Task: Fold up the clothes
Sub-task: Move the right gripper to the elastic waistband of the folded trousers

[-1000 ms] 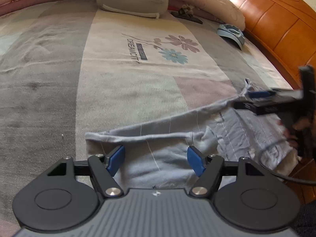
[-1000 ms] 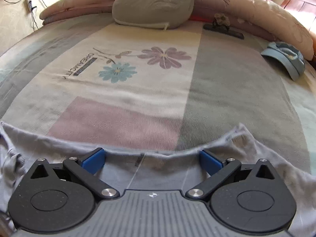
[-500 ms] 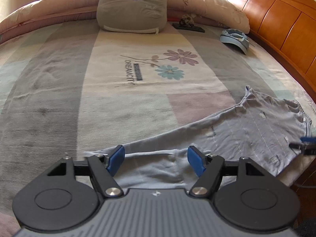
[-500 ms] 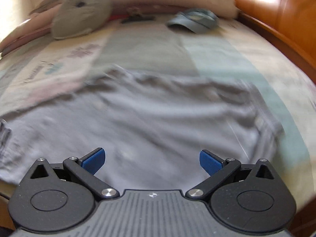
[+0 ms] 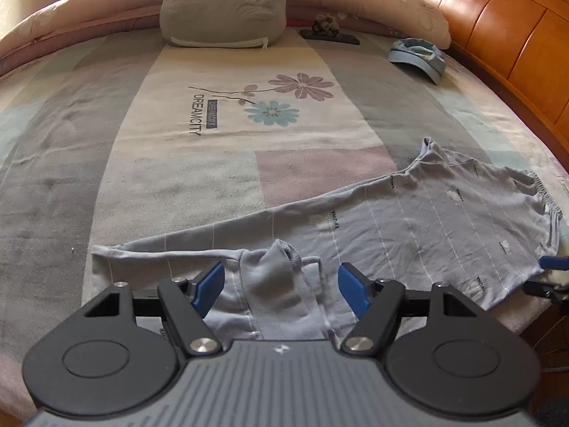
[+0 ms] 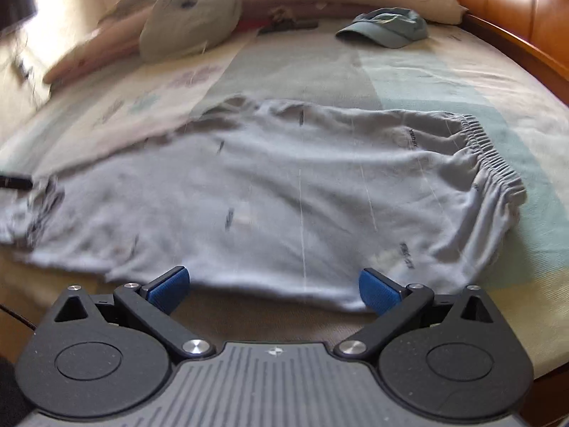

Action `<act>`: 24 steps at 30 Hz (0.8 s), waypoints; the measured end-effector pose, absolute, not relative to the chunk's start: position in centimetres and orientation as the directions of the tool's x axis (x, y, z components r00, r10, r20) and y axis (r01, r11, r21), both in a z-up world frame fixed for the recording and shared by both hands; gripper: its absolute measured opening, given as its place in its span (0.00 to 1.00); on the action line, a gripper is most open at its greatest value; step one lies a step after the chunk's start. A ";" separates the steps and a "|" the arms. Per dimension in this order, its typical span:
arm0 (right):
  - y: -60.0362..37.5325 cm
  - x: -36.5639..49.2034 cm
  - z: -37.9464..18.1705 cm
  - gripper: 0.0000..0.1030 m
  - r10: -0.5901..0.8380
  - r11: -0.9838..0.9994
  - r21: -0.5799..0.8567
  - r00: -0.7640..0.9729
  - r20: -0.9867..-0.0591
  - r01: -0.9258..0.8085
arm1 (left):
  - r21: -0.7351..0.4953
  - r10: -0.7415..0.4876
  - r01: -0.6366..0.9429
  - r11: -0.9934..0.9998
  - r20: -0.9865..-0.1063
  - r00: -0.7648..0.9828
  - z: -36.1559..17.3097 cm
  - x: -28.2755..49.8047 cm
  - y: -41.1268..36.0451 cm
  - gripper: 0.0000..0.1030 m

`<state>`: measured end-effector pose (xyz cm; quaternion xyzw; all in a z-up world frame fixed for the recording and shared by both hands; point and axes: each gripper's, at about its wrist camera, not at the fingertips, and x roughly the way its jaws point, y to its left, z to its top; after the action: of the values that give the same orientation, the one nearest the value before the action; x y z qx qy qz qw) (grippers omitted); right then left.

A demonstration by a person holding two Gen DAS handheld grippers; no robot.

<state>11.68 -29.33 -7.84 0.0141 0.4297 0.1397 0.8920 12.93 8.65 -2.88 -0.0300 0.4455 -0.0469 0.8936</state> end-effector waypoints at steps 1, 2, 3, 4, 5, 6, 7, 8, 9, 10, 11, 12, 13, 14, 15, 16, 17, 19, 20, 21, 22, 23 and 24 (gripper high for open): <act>-29.2 12.0 -7.5 1.00 0.265 0.960 0.149 0.600 -0.755 -0.236 | -0.097 -0.108 0.051 0.994 -0.791 0.602 -2.9 13.0 8.4 0.69; -29.1 12.5 -7.1 1.00 0.270 0.959 0.155 0.611 -0.744 -0.235 | -0.100 -0.107 0.046 0.994 -0.789 0.604 -2.8 13.0 8.2 0.69; -28.6 12.9 -7.1 1.00 0.268 0.959 0.142 0.620 -0.738 -0.246 | -0.101 -0.107 0.044 0.994 -0.788 0.607 -2.8 13.1 7.9 0.69; -28.0 13.3 -7.2 1.00 0.265 0.958 0.123 0.627 -0.733 -0.260 | -0.099 -0.105 0.043 0.994 -0.786 0.609 -2.8 13.0 7.6 0.69; -27.4 13.7 -7.2 1.00 0.261 0.956 0.104 0.635 -0.727 -0.274 | -0.097 -0.102 0.041 0.994 -0.785 0.611 -2.8 12.9 7.3 0.69; -26.7 14.0 -7.7 1.00 0.233 0.956 0.054 0.632 -0.739 -0.289 | -0.097 -0.102 0.041 0.994 -0.786 0.609 -2.8 12.8 7.2 0.69; -26.1 14.0 -8.6 1.00 0.193 0.949 -0.013 0.613 -0.766 -0.316 | -0.098 -0.101 0.039 0.994 -0.788 0.607 -2.9 12.7 7.0 0.70; -26.1 13.6 -9.1 1.00 0.193 0.941 -0.037 0.621 -0.760 -0.337 | -0.098 -0.099 0.034 0.995 -0.793 0.602 -3.0 12.6 7.0 0.70; -26.6 13.3 -9.1 1.00 0.216 0.939 -0.016 0.628 -0.748 -0.343 | -0.100 -0.097 0.028 0.995 -0.796 0.598 -3.1 12.6 7.1 0.70; -27.2 13.3 -8.8 1.00 0.239 0.939 0.017 0.613 -0.753 -0.345 | -0.101 -0.095 0.023 0.995 -0.799 0.594 -3.3 12.5 7.1 0.70; -27.9 13.5 -8.5 1.00 0.260 0.937 0.052 0.593 -0.762 -0.345 | -0.104 -0.098 0.023 0.994 -0.800 0.592 -3.3 12.6 7.1 0.70; -28.9 13.5 -7.9 1.00 0.276 0.941 0.083 0.602 -0.749 -0.327 | -0.112 -0.110 0.033 0.993 -0.798 0.592 -3.2 12.7 7.0 0.73; -29.9 13.4 -7.2 1.00 0.288 0.946 0.114 0.622 -0.729 -0.304 | -0.118 -0.122 0.046 0.992 -0.795 0.594 -3.2 12.9 6.7 0.75; -31.2 13.4 -6.5 1.00 0.302 0.949 0.155 0.638 -0.708 -0.276 | -0.121 -0.136 0.066 0.990 -0.790 0.597 -3.0 13.1 6.4 0.78; -32.6 13.3 -5.8 1.00 0.307 0.951 0.191 0.653 -0.692 -0.244 | -0.128 -0.157 0.091 0.988 -0.786 0.598 -3.0 13.4 5.9 0.78; -34.0 13.2 -5.2 1.00 0.308 0.951 0.224 0.668 -0.677 -0.212 | -0.142 -0.185 0.119 0.983 -0.783 0.594 -2.9 13.7 5.4 0.79; -35.4 13.1 -4.7 1.00 0.298 0.953 0.249 0.686 -0.664 -0.174 | -0.160 -0.215 0.145 0.977 -0.780 0.587 -3.0 14.0 4.9 0.80; -38.0 12.9 -4.4 1.00 0.286 0.947 0.306 0.700 -0.654 -0.100 | -0.175 -0.257 0.195 0.965 -0.780 0.571 -3.1 14.6 3.6 0.81; -39.1 12.9 -4.5 1.00 0.285 0.938 0.340 0.699 -0.656 -0.064 | -0.174 -0.269 0.218 0.960 -0.782 0.562 -3.2 14.8 2.9 0.81; -40.3 13.0 -4.7 1.00 0.289 0.925 0.379 0.695 -0.658 -0.026 | -0.164 -0.273 0.238 0.957 -0.784 0.557 -3.3 15.0 2.3 0.81; -41.3 13.1 -5.2 1.00 0.304 0.905 0.425 0.689 -0.658 0.006 | -0.155 -0.277 0.259 0.953 -0.787 0.551 -3.4 15.3 1.6 0.81; -42.1 13.2 -5.6 1.00 0.323 0.883 0.468 0.686 -0.652 0.028 | -0.149 -0.281 0.274 0.950 -0.789 0.546 -3.5 15.5 1.1 0.81; -42.9 13.3 -6.2 1.00 0.339 0.861 0.506 0.683 -0.646 0.051 | -0.150 -0.286 0.281 0.948 -0.791 0.541 -3.5 15.7 0.8 0.81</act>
<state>13.29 -42.86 -6.23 0.2504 0.3894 0.0818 0.8826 15.67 0.78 -3.54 -0.0028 0.4508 -0.1614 0.8779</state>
